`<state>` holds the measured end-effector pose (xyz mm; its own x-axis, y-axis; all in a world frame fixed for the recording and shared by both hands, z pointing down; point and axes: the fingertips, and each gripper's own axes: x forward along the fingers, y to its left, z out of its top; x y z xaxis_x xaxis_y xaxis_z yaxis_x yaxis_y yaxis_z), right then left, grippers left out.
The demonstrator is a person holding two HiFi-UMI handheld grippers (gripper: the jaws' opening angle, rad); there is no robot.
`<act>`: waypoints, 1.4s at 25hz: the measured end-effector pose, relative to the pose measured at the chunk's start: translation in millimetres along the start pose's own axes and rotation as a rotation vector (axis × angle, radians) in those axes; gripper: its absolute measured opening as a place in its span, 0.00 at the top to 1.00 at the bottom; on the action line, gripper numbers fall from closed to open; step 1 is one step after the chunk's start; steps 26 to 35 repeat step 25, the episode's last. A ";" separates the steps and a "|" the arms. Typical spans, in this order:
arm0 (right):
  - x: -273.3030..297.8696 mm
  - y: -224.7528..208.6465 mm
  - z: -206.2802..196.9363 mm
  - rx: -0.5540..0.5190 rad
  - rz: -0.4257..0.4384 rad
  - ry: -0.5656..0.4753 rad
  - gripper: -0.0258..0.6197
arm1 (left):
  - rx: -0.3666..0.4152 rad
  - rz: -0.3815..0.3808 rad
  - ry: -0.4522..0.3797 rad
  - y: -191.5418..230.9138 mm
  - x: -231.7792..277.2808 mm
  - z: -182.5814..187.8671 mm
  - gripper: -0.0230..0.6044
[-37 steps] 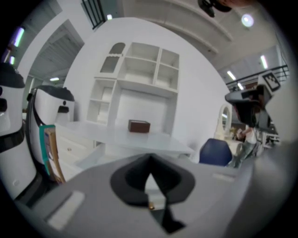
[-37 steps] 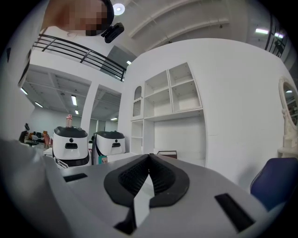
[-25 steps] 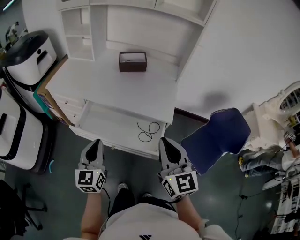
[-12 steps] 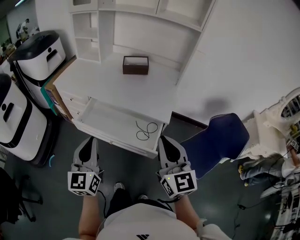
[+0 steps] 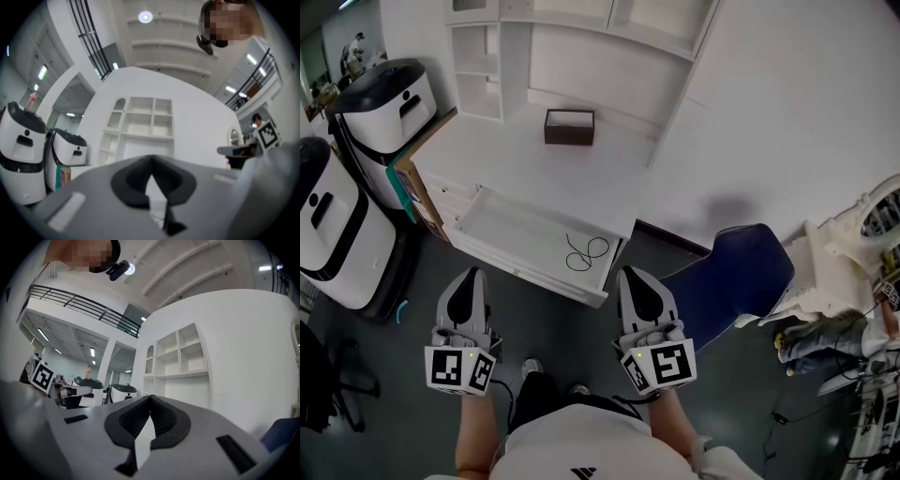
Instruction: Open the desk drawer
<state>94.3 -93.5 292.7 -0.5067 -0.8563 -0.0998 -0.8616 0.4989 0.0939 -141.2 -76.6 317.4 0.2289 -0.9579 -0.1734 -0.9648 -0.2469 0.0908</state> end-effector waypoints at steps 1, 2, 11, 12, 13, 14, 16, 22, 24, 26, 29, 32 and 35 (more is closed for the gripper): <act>-2.5 -1.0 0.8 0.000 0.000 -0.003 0.96 | 0.000 0.000 -0.004 -2.9 -1.7 1.2 0.96; -5.0 -2.0 1.5 0.001 0.000 -0.006 0.96 | 0.001 0.000 -0.008 -5.7 -3.4 2.3 0.96; -24.2 -10.4 6.0 0.006 0.007 -0.025 0.96 | 0.026 -0.009 -0.032 -33.3 -14.8 8.7 0.96; -25.7 -11.3 6.5 0.008 0.008 -0.026 0.96 | 0.030 -0.008 -0.034 -35.6 -15.7 10.0 0.96; -26.8 -12.2 7.1 0.009 0.008 -0.028 0.96 | 0.032 -0.008 -0.036 -37.5 -16.2 11.5 0.96; -27.7 -12.9 7.7 0.011 0.009 -0.030 0.96 | 0.034 -0.007 -0.038 -39.0 -16.4 12.9 0.96; -29.3 -14.2 8.6 0.013 0.011 -0.032 0.96 | 0.036 -0.007 -0.043 -41.7 -16.4 15.4 0.96; -36.0 -20.8 9.5 0.016 0.016 -0.038 0.96 | 0.037 -0.007 -0.052 -52.2 -15.3 18.5 0.96; -38.5 -23.0 9.8 0.016 0.016 -0.041 0.96 | 0.038 -0.008 -0.053 -55.9 -15.1 18.8 0.96; -39.8 -24.1 9.9 0.016 0.016 -0.042 0.96 | 0.039 -0.008 -0.053 -57.8 -15.1 18.9 0.96; -39.8 -24.1 9.9 0.016 0.016 -0.042 0.96 | 0.039 -0.008 -0.053 -57.8 -15.1 18.9 0.96; -39.8 -24.1 9.9 0.016 0.016 -0.042 0.96 | 0.039 -0.008 -0.053 -57.8 -15.1 18.9 0.96; -39.8 -24.1 9.9 0.016 0.016 -0.042 0.96 | 0.039 -0.008 -0.053 -57.8 -15.1 18.9 0.96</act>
